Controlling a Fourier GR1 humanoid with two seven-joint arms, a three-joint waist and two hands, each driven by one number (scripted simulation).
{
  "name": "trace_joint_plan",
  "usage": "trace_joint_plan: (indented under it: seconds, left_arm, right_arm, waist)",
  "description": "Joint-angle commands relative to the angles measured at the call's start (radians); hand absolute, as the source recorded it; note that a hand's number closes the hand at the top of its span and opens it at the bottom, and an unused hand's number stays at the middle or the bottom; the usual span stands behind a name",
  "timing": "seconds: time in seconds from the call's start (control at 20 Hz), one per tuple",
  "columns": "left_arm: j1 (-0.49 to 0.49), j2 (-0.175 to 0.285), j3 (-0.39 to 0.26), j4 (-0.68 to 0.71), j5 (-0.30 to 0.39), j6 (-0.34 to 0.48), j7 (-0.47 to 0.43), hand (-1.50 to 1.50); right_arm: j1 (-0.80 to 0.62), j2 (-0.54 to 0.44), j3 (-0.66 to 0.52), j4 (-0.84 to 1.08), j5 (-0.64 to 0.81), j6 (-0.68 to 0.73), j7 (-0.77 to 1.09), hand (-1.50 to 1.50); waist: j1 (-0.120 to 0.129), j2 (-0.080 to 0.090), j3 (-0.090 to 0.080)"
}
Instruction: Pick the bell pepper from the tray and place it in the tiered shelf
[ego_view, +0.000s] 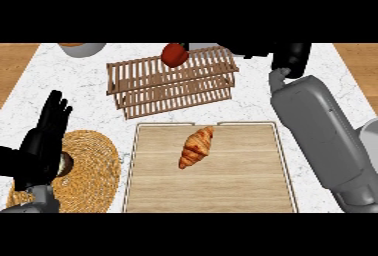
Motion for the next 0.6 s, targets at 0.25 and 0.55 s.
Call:
trace_joint_plan:
  seconds: [0.25,0.55]
  left_arm:
    - [-0.039,-0.001,0.018,0.007,0.004,0.016,0.032,0.0]
    - [-0.02,-0.018,-0.011,0.025,0.003,-0.018,-0.018,0.0]
  right_arm:
    - [0.381,-0.222,-0.076,-0.565,-0.124,0.193,0.1,-1.5]
    - [0.527,-0.198,-0.176,-0.641,-0.151,0.239,-0.008,-1.5]
  waist:
    - [0.002,0.006,0.0]
    - [0.032,0.013,0.0]
